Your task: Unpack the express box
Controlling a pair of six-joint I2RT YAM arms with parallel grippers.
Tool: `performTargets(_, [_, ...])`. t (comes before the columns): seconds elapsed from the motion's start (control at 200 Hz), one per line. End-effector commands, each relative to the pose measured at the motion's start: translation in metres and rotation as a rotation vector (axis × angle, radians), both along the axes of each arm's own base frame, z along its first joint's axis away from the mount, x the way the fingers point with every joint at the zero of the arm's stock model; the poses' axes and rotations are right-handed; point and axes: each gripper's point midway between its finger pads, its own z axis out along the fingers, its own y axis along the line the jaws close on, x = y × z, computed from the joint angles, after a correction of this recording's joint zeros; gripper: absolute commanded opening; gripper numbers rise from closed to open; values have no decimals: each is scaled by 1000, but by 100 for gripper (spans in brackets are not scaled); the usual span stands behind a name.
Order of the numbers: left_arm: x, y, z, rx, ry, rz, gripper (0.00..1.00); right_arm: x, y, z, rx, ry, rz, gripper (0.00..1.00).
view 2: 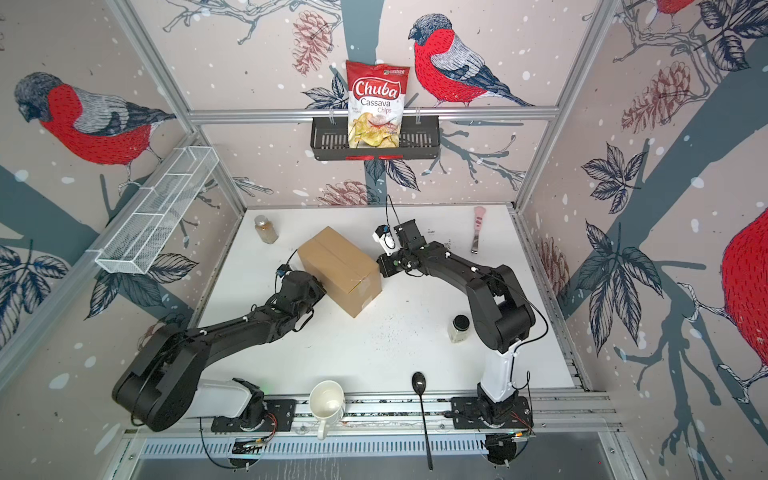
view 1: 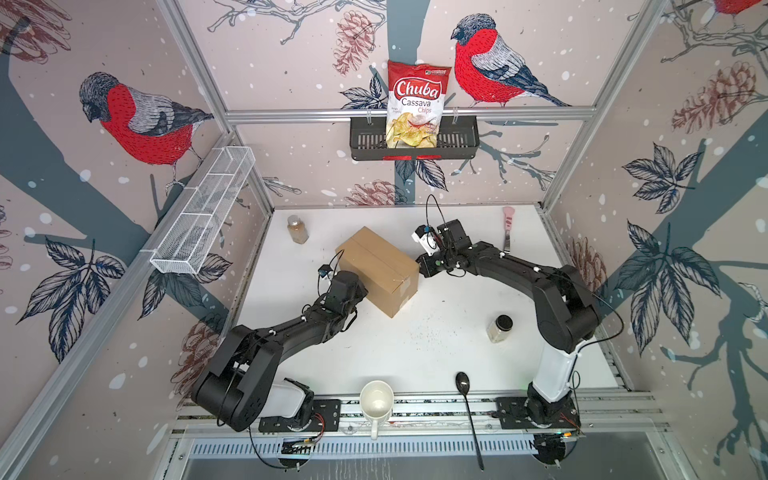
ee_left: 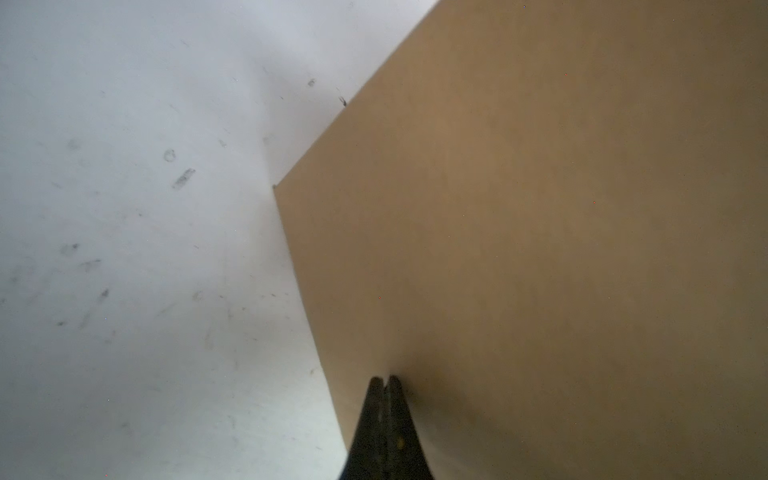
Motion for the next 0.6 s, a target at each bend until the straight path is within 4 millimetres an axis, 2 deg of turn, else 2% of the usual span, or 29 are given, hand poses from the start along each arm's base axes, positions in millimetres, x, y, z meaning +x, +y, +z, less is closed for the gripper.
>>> performTargets(0.0, [3,-20,14,-32,-49,-51,0,-7,2,9,26,-22,-25,6])
performTargets(0.19, [-15,-40,9,-60,-32,-106,0,-36,-1,10,16,-19,-34,6])
performTargets(0.36, [-40,-53,6,-64,-10,-147,0,-57,-11,10,27,-11,-68,6])
performTargets(0.485, [-57,-50,0,-67,14,-148,0,-68,-22,10,21,-10,-98,7])
performTargets(0.595, [-67,-40,-2,-69,25,-128,0,-65,-38,5,-15,-15,-153,9])
